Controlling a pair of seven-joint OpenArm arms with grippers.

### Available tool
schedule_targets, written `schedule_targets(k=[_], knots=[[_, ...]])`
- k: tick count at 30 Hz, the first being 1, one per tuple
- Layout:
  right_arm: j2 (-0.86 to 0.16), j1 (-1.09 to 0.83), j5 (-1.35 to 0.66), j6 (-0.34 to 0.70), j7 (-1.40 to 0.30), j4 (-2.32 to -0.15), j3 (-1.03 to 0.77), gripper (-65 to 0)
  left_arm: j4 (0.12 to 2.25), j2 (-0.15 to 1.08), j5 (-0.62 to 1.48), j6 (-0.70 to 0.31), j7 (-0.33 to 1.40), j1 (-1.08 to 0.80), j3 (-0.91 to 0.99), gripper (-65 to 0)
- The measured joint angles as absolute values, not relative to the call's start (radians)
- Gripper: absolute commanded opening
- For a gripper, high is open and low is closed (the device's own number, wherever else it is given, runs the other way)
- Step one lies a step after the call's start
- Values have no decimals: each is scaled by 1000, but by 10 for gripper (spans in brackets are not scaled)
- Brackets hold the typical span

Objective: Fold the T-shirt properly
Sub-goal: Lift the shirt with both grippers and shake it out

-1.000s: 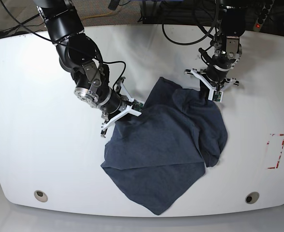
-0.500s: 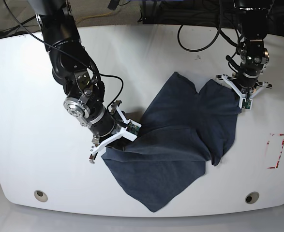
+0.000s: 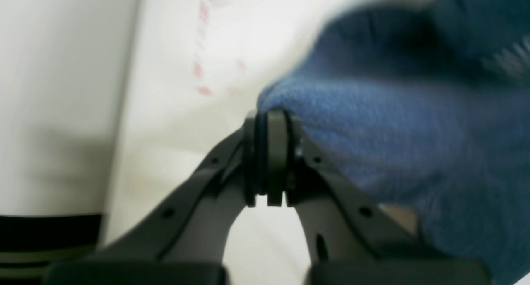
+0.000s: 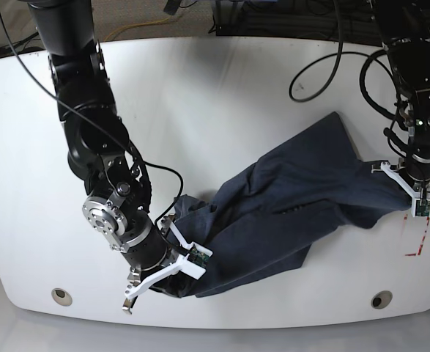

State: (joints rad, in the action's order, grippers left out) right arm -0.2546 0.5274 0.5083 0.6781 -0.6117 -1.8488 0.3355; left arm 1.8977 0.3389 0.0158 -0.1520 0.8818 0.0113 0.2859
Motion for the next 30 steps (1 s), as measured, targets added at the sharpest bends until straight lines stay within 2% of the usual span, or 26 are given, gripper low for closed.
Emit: schedule_targets(k=[17, 22, 30], knots=[[-258, 873, 501, 681, -632, -1718, 336, -650, 1913, 556, 23, -156, 1025, 407, 287, -647], [-258, 969, 500, 681, -629, -1710, 336, -650, 1913, 620, 23, -234, 1081, 585, 286, -647], [-258, 1028, 497, 681, -678, -1755, 336, -650, 1919, 693, 15, -273, 1115, 770, 288, -647]])
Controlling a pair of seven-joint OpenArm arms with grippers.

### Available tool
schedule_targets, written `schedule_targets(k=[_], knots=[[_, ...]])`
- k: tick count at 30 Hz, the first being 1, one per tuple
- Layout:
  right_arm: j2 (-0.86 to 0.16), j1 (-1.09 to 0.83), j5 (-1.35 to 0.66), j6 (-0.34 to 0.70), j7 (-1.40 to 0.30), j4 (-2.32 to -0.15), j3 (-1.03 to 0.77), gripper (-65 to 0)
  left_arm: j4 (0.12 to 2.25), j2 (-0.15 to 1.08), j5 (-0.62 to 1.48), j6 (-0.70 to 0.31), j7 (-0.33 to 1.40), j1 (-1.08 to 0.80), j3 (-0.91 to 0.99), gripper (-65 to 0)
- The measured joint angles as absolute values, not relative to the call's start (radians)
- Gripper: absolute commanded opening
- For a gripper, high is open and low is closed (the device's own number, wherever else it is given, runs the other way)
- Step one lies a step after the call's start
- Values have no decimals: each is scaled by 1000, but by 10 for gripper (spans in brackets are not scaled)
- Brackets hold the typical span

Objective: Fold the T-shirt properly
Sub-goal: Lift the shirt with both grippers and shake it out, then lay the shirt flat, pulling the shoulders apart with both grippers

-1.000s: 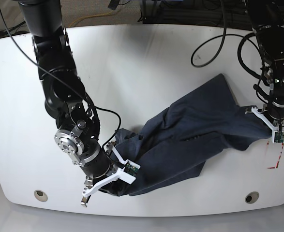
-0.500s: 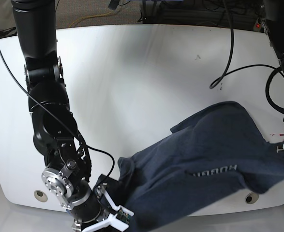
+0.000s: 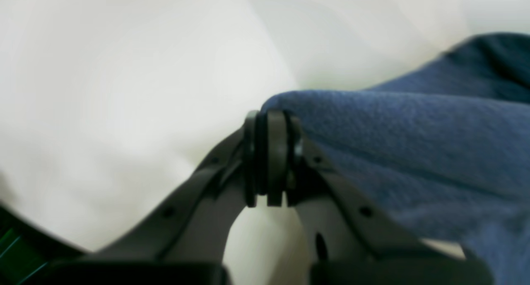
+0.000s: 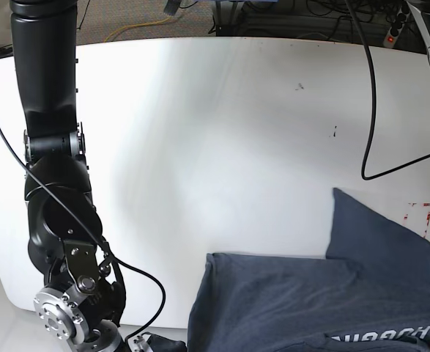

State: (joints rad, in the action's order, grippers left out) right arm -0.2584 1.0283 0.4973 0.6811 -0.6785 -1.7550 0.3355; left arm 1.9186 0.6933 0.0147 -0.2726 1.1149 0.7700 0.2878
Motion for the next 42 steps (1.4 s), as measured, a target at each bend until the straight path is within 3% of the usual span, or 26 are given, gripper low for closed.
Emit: schedule_targets(k=[6, 14, 22, 42], knots=[[-264, 964, 493, 678, -729, -1848, 314, -650, 1919, 701, 21, -307, 1125, 764, 285, -647], [-260, 678, 498, 680, -759, -1947, 143, -650, 2004, 690, 27, -399, 1159, 606, 289, -649], [-199, 425, 487, 682, -739, -2012, 42, -650, 1999, 528, 21, -498, 1164, 347, 426, -649], [-66, 7, 505, 675, -643, -2010, -182, -650, 1994, 256, 15, -583, 1053, -93, 427, -650]])
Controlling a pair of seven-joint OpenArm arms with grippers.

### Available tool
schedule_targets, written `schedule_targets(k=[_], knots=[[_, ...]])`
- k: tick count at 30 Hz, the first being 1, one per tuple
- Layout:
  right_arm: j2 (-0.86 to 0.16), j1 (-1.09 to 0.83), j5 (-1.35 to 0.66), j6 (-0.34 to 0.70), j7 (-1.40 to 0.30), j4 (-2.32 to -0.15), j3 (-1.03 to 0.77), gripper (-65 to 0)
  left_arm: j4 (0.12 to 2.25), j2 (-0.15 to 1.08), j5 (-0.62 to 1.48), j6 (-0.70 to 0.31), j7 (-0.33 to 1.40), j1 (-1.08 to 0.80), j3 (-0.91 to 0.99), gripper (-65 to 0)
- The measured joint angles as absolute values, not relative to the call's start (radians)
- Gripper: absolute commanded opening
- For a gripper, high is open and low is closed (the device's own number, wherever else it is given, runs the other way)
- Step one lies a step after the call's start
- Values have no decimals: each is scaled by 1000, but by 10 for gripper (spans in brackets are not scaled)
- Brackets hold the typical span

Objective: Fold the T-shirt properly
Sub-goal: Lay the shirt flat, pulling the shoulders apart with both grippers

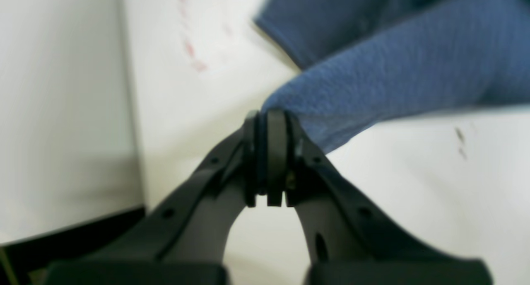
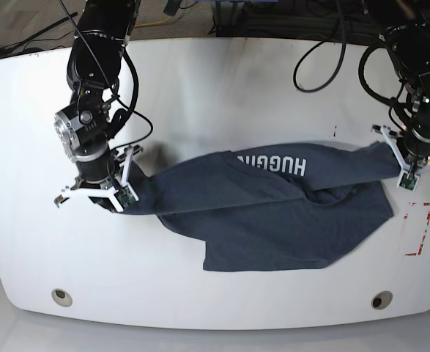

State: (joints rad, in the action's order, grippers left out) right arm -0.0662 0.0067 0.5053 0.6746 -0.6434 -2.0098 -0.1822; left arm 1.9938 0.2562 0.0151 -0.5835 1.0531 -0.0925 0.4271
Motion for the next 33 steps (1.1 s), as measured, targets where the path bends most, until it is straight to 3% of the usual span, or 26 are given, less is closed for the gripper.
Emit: schedule_targets(k=[8, 23, 26, 28, 31, 33], knots=[[-44, -123, 443, 676, -639, -2009, -296, -650, 1993, 250, 18, -585, 934, -289, 467, -650], [-47, -204, 368, 678, -643, -1912, -445, -650, 1913, 249, 8, -585, 720, -456, 513, -649], [-48, -211, 369, 686, -638, -1896, -451, -588, 1913, 249, 10, -585, 709, -469, 514, -644], [-54, -216, 369, 706, -637, -1895, -451, -514, 1913, 247, 11, -585, 709, -471, 514, -628], [-50, -220, 371, 707, -641, -1895, -453, -390, 1914, 248, 11, -585, 709, -471, 525, -494], [-46, -220, 369, 707, -648, -1903, -450, -295, 1914, 249, 4, -584, 709, -471, 527, -342]])
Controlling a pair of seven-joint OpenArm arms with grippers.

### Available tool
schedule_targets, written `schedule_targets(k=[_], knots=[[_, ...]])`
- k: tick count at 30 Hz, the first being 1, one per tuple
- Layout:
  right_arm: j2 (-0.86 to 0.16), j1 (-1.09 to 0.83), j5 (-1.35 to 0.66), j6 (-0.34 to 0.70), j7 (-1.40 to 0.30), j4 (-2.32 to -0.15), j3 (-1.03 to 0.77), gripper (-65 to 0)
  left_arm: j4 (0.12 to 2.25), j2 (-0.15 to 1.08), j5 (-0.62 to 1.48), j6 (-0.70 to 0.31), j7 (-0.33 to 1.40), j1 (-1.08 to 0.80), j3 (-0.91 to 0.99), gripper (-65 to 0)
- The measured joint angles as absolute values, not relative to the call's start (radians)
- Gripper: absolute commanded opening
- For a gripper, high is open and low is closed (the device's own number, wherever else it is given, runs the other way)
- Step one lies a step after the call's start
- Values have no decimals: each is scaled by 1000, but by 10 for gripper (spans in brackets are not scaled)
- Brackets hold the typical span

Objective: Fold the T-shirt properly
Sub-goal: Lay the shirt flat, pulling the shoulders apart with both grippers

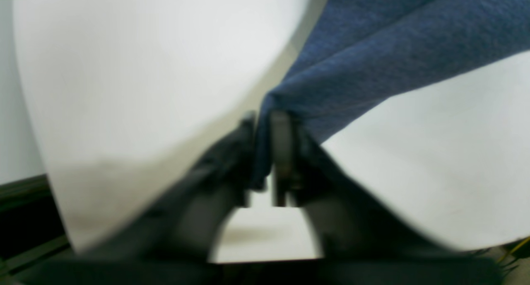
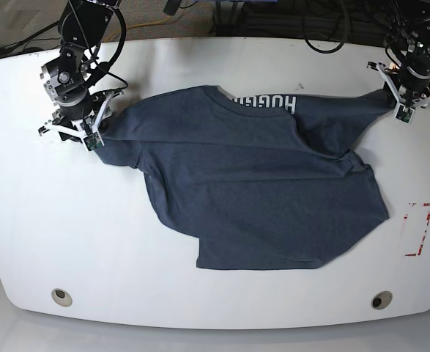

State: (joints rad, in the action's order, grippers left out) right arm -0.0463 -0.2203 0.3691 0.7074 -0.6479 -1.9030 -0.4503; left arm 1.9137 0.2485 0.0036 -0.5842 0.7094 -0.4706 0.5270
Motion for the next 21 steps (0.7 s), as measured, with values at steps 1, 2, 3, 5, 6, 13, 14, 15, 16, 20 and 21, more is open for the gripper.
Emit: schedule_targets(k=[1, 2, 3, 5, 6, 13, 14, 15, 16, 20, 21], knots=[[-41, -220, 369, 707, -647, -1911, -450, -260, 1914, 249, 4, -584, 709, -471, 527, -279], [-30, -218, 360, 706, -648, -1917, -450, -238, 1914, 249, 4, -585, 710, -471, 527, -233], [-25, -217, 348, 703, -648, -1919, -452, -214, 1914, 249, 4, -585, 710, -470, 527, -181], [-9, -220, 288, 700, -651, -1925, -453, -190, 1914, 250, 4, -585, 710, -467, 526, -108], [-8, -221, 244, 707, -655, -1926, -451, -190, 1914, 250, 4, -584, 710, -467, 525, -101], [-12, -238, -98, 696, -810, -1967, -455, -190, 1937, 249, 33, -585, 710, -460, 523, -117], [-11, -241, -150, 698, -846, -1969, -457, -190, 1948, 249, 59, -585, 712, -453, 524, -117], [-11, -245, -202, 699, -881, -1969, -456, -192, 1959, 250, 88, -585, 713, -446, 525, -117], [-10, -248, -237, 699, -906, -1969, -456, -192, 1966, 251, 106, -585, 711, -443, 525, -117], [-1, -283, -425, 700, -966, -1971, -531, -192, 1974, 253, 186, -585, 707, -427, 525, -118], [-2, -297, -464, 698, -973, -1972, -561, -192, 1974, 253, 191, -586, 713, -419, 525, -118]])
